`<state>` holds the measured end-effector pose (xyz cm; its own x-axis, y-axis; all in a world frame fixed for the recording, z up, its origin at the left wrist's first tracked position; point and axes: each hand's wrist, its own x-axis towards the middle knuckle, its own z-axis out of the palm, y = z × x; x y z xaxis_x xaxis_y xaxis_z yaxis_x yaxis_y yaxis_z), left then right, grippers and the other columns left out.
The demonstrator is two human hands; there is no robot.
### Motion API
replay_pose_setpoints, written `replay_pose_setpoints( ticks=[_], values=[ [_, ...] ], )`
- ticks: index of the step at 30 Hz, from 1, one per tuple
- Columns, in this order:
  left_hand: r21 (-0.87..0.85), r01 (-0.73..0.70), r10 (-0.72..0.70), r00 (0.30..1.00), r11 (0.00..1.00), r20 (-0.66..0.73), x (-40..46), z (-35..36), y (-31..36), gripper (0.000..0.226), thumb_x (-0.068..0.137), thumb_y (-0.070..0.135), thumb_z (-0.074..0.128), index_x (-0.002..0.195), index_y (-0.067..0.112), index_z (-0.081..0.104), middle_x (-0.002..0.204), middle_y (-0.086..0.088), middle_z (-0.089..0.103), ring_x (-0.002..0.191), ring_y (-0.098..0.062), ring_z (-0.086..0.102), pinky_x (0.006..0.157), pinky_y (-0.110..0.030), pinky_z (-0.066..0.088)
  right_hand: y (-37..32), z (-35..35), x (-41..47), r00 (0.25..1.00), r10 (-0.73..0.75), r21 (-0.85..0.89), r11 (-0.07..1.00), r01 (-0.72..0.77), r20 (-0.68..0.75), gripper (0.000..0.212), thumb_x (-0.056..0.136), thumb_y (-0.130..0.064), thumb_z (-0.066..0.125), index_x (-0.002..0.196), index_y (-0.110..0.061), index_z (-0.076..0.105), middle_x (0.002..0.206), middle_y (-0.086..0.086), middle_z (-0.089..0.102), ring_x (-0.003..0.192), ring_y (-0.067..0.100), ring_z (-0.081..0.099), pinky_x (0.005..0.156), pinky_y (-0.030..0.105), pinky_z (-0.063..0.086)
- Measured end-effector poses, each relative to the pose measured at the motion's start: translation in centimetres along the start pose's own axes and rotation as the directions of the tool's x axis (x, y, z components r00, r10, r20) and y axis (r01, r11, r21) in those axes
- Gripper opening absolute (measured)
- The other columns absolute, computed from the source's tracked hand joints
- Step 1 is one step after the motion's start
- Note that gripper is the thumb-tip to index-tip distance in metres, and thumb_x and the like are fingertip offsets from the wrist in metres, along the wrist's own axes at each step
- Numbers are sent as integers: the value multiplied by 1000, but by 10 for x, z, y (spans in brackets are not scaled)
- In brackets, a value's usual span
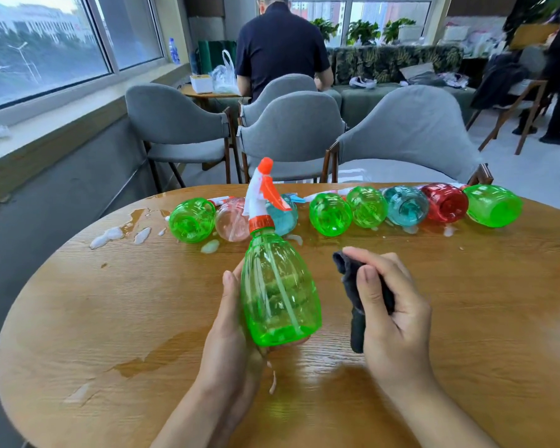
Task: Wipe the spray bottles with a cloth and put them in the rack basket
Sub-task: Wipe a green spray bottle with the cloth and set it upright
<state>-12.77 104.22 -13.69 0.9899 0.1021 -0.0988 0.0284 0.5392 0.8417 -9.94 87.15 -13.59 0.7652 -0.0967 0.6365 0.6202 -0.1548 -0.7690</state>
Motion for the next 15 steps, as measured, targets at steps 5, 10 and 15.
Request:
replay_pose_setpoints(
  ticks=[5,10,15],
  values=[
    [113,-116,118,993,987,-13,-3,7,-2,77,87,72,69,144,21,64,137,-17,70,123,-32,70,99,-55,59,-14,2,-9,953,-241,-84,962,259,185,25,108,-35,54,117,-21,72,101,-3,63,92,13,64,79,24,48],
    [173,-239,231,971,956,64,-5,5,-3,45,108,55,50,146,35,62,140,-8,70,128,-34,68,108,-55,52,-11,5,-17,753,-499,-251,735,630,429,23,101,-37,70,118,-25,81,97,2,58,78,14,58,71,20,48],
    [309,-337,326,941,889,91,-6,6,-7,40,108,47,48,143,33,63,132,1,75,124,-20,71,106,-40,56,-10,13,-10,827,-466,-322,768,554,313,21,102,-33,71,120,-26,79,91,4,59,73,12,56,66,20,49]
  ],
)
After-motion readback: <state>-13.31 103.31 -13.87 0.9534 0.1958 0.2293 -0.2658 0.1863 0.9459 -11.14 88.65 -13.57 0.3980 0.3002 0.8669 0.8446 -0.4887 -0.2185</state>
